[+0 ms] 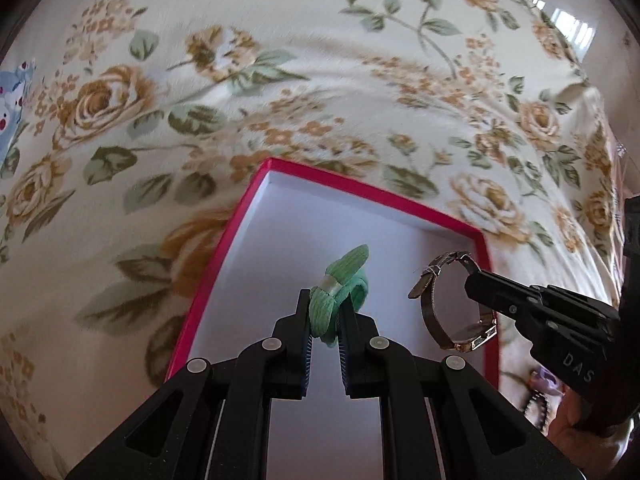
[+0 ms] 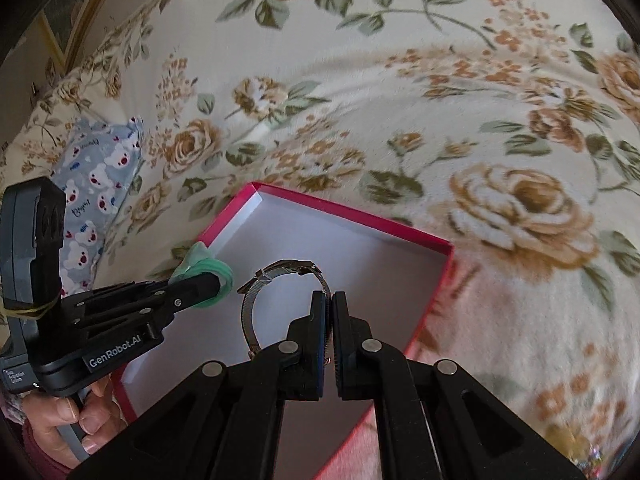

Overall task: Organize jewelry
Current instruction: 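Carry both items into the box and open both tools to release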

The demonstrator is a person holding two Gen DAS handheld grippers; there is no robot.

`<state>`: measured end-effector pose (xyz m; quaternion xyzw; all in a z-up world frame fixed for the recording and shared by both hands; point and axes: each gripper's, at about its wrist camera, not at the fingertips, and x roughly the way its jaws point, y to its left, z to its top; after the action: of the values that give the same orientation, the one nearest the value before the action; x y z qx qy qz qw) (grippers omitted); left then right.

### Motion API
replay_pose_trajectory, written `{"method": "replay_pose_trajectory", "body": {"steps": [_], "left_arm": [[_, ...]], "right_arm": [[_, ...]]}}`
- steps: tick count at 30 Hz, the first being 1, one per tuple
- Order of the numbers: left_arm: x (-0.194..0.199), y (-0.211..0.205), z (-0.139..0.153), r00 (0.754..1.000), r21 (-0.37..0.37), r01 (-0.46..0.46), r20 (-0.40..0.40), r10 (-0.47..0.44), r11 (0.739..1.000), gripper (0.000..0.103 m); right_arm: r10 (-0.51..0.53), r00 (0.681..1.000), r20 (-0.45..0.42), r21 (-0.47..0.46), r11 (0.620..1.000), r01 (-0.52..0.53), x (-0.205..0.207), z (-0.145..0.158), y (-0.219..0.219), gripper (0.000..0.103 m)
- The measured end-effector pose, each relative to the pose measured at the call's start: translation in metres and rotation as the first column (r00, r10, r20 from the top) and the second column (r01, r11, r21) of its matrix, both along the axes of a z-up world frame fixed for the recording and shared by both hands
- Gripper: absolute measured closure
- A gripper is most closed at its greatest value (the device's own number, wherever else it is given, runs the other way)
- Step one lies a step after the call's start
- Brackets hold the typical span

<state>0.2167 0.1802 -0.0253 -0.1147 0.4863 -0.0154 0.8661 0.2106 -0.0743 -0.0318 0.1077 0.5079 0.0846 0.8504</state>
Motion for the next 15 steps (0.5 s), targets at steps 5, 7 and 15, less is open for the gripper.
{"method": "replay_pose_trajectory", "body": {"steps": [5,7,15], "left_arm": [[0.023,0.002,-0.021,0.999,0.005,-0.009,-0.042,0.009,1.000,0.093],[0.028,0.001,-0.027,0.998,0.011,-0.009,-0.056,0.010,1.000,0.092],[0.033,-0.003,-0.033,0.998,0.039,0.009,-0.066,-0.007,0.999,0.088]], "right_arm": [[0.021,0.999,-0.032,-0.039,0.999,-0.022,0.014,-0.017,0.008,0.100],[0.027,0.999,-0.046,-0.050,0.998,-0.030,0.017,-0.022,0.009,0.100],[0.033,0.996,-0.088,-0.069,0.997,-0.039,0.023,-0.035,0.010,0.095]]}}
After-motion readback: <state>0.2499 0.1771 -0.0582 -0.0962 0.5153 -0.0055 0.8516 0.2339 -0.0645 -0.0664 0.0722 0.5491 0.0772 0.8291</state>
